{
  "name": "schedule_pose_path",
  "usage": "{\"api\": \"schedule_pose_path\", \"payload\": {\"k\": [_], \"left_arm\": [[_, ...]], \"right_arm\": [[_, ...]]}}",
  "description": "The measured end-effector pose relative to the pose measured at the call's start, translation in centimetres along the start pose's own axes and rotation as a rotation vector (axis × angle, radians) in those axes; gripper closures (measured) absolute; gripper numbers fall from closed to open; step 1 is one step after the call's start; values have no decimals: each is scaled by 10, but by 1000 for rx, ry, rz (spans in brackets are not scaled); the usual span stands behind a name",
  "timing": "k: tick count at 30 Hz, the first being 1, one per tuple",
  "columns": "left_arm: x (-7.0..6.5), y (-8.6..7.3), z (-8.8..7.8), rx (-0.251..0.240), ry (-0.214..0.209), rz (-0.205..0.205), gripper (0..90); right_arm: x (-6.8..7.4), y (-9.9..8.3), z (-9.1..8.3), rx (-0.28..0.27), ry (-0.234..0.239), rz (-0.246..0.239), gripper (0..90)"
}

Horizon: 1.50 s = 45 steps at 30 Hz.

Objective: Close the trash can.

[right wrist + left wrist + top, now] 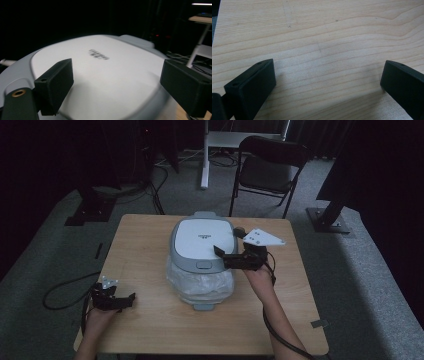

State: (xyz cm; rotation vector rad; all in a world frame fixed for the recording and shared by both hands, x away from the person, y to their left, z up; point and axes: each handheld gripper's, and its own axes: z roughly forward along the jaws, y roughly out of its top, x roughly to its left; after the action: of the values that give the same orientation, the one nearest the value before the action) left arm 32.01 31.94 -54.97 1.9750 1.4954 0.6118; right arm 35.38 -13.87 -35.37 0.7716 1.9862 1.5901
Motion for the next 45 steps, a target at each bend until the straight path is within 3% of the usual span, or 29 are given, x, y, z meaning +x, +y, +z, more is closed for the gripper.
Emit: {"api": "schedule_pose_path", "payload": {"k": [2,7,33,45], "left_arm": [[0,0,0,0,0,0,7],[0,0,0,0,0,0,7],[0,0,0,1,0,0,7],[0,0,0,0,0,0,7]], "right_arm": [[-6,0,-6,-10,-27,25,110],[-14,-1,-13,13,-79,23,110],[-38,-20,-41,19,-152,100,110],[-52,-48,-53,45,-216,143,110]]}}
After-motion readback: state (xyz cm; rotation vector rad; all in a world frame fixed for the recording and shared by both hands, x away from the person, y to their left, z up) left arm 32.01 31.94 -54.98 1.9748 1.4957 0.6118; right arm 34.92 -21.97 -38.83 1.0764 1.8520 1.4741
